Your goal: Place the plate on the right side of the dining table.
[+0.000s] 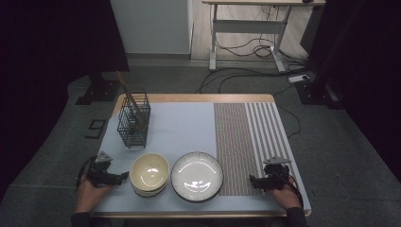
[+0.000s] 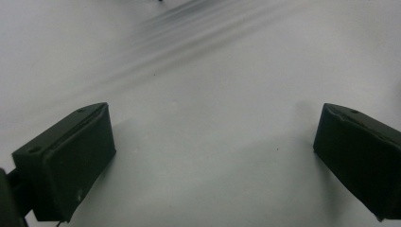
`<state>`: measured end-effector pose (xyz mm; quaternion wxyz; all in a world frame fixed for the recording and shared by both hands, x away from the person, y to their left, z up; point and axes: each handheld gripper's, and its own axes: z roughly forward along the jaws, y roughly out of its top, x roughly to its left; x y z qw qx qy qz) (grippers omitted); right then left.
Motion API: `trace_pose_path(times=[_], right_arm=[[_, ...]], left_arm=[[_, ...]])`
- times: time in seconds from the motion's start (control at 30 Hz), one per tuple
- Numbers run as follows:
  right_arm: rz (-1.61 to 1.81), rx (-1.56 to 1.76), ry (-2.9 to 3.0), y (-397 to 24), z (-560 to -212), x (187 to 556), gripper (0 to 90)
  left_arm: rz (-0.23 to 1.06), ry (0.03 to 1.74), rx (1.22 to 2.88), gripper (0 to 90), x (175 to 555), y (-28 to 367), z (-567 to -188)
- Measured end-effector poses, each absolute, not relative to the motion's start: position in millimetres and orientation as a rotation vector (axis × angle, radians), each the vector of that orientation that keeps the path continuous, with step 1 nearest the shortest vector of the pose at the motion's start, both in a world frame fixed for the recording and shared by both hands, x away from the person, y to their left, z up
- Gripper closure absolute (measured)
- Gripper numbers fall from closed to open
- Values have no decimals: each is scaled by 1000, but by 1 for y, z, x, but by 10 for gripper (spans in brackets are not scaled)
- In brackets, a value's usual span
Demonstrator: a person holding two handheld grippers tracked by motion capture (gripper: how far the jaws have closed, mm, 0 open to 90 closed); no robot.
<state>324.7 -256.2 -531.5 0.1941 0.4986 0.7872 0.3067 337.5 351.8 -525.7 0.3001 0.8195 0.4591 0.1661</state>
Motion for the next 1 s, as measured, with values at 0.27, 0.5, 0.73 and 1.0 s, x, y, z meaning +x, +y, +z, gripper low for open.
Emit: trace_pose_path(times=[0.27,0.5,0.73,1.0], right_arm=[[860,1387,2238,-258,-530,326,0],[885,1390,2258,-261,-529,327,0],[878,1358,2293,-263,-528,327,0],[877,1290,2308,-259,-519,323,0]], left_arm=[[442,1218,2176,0,337,352,-526],[441,1218,2176,0,338,352,-526],[440,1218,2176,0,338,352,-526],[440,1218,2176,0,338,352,-526]])
